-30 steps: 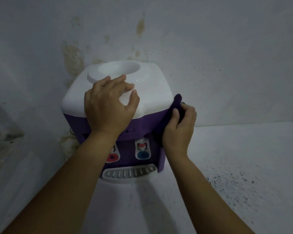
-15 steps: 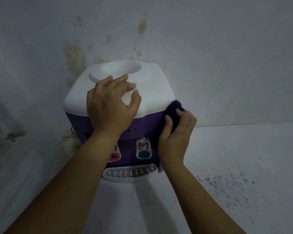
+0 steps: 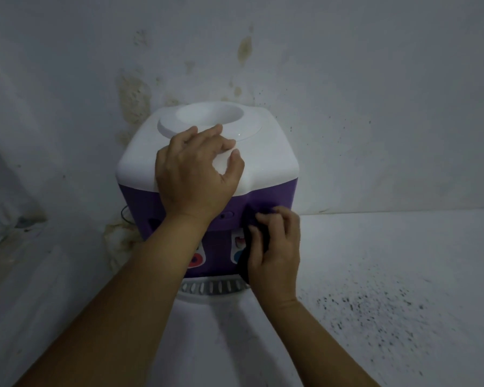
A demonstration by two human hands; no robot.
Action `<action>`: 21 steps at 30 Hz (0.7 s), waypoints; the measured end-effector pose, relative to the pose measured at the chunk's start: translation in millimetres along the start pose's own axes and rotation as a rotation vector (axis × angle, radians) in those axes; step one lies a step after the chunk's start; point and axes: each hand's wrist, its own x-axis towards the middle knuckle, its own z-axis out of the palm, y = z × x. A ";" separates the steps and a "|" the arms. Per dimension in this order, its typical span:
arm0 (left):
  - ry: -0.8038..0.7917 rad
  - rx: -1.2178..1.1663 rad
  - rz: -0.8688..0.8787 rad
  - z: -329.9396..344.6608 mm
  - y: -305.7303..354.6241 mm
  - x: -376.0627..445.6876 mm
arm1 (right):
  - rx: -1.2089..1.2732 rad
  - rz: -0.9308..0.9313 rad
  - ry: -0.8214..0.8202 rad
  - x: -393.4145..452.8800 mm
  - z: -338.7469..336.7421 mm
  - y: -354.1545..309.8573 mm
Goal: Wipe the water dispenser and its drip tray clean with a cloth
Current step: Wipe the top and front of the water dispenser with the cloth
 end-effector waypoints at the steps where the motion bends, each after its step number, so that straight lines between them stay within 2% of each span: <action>1: 0.000 -0.005 -0.001 0.3 0.2 0.1 | 0.013 -0.006 0.045 11.0 0.1 -4.3; 3: 0.005 -0.011 -0.004 0.4 0.0 -0.5 | 0.026 -0.037 0.088 23.3 1.4 -10.0; 8: 0.014 0.003 0.022 1.2 -3.2 0.0 | -0.058 -0.028 -0.050 -4.5 -1.4 5.2; 14: 0.032 -0.005 0.024 4.0 -2.3 0.3 | 0.017 0.045 0.117 46.3 -10.4 0.5; 19: 0.037 -0.008 0.030 3.6 -2.6 -1.1 | 0.127 0.371 0.082 7.7 -5.0 24.2; 21: 0.045 -0.009 0.034 3.6 -2.9 -0.5 | 0.141 0.344 0.086 20.2 -7.9 20.8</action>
